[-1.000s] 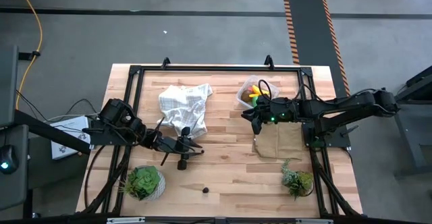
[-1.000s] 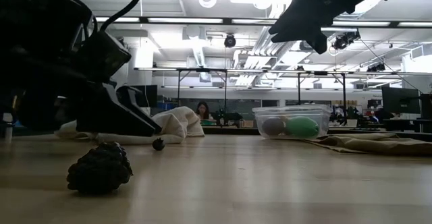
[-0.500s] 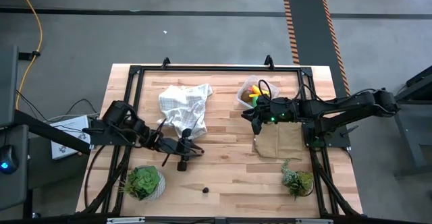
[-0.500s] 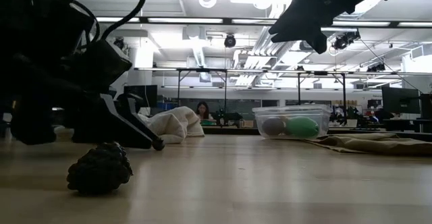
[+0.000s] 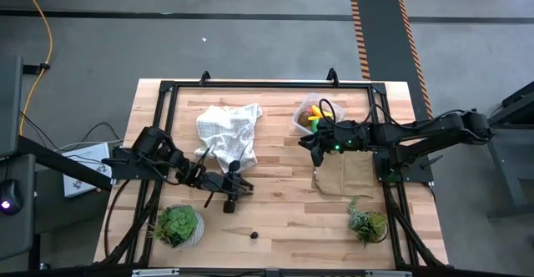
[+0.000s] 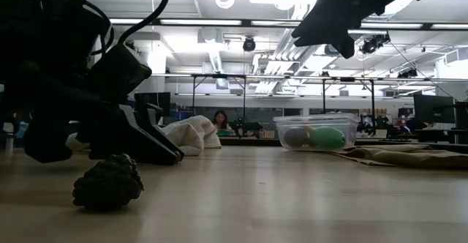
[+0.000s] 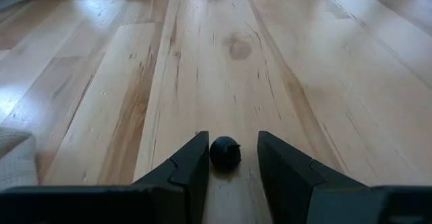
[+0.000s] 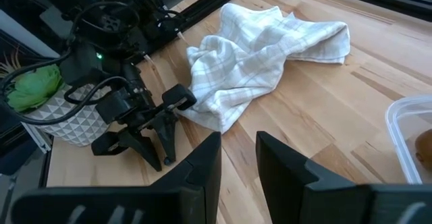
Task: Pick and placing Produce into tupperware
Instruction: Put the blueberry into the transparent bin
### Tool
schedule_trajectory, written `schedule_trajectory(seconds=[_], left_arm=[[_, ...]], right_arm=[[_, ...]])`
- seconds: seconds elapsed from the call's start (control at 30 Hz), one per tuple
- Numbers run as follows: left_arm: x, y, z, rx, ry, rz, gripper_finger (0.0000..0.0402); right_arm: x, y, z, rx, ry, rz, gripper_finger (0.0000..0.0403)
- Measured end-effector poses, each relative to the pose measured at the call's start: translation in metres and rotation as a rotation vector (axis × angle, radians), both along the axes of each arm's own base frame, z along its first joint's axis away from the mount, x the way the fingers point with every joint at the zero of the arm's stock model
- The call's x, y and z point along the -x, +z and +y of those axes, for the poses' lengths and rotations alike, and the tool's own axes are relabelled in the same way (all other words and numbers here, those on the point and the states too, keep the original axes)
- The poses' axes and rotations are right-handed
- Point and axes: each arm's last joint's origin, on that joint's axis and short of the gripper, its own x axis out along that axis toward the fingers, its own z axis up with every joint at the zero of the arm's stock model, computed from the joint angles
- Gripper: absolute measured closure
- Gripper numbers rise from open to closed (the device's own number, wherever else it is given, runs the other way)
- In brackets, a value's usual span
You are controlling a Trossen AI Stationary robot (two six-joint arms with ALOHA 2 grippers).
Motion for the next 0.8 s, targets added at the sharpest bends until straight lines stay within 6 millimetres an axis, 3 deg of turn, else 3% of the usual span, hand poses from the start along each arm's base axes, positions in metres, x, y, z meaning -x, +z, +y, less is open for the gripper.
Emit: schedule_trajectory(seconds=[0.47,0.8], left_arm=[[0.0,0.0001,0.0001,-0.001,0.003,-0.001,0.0288],[0.0,0.0002,0.0,0.0,0.002,-0.003,0.0356]], right_arm=[[0.0,-0.0001,0.0,0.01,0.005,0.003,0.0318],[0.0001,-0.0003,0.0,0.01,0.005,0.005,0.0318]])
